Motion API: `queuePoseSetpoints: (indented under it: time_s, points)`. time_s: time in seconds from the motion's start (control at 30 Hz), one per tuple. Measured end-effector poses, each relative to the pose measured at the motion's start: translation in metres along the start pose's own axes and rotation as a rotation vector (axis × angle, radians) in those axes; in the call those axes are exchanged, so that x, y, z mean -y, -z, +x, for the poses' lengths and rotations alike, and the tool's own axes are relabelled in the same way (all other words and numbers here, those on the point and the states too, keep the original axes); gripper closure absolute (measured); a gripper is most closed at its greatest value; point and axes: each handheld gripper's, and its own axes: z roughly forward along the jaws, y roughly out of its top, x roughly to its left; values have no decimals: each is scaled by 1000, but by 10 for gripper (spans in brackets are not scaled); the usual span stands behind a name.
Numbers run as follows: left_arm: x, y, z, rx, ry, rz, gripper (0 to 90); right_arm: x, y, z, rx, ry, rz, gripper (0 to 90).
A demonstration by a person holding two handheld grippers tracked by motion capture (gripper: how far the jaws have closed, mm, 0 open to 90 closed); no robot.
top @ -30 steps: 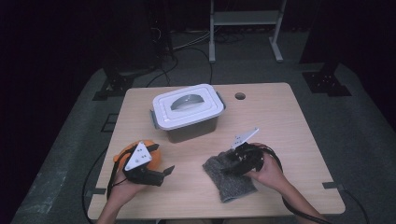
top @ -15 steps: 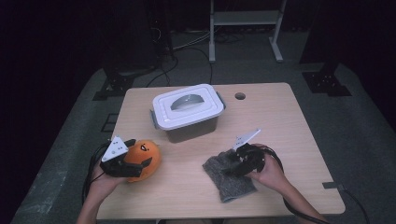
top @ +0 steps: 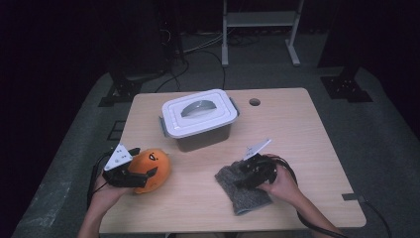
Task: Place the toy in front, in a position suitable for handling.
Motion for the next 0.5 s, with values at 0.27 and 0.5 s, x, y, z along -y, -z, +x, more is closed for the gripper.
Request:
queuePoseSetpoints:
  time_s: [0.27, 0.5]
  points:
    - [0, 0, 2, 2, 5, 2, 90, 6, -16, 4, 44, 20, 47, 324]
    - [2, 2, 3, 1, 8, 5, 90, 8, -18, 13, 128, 86, 62, 409]
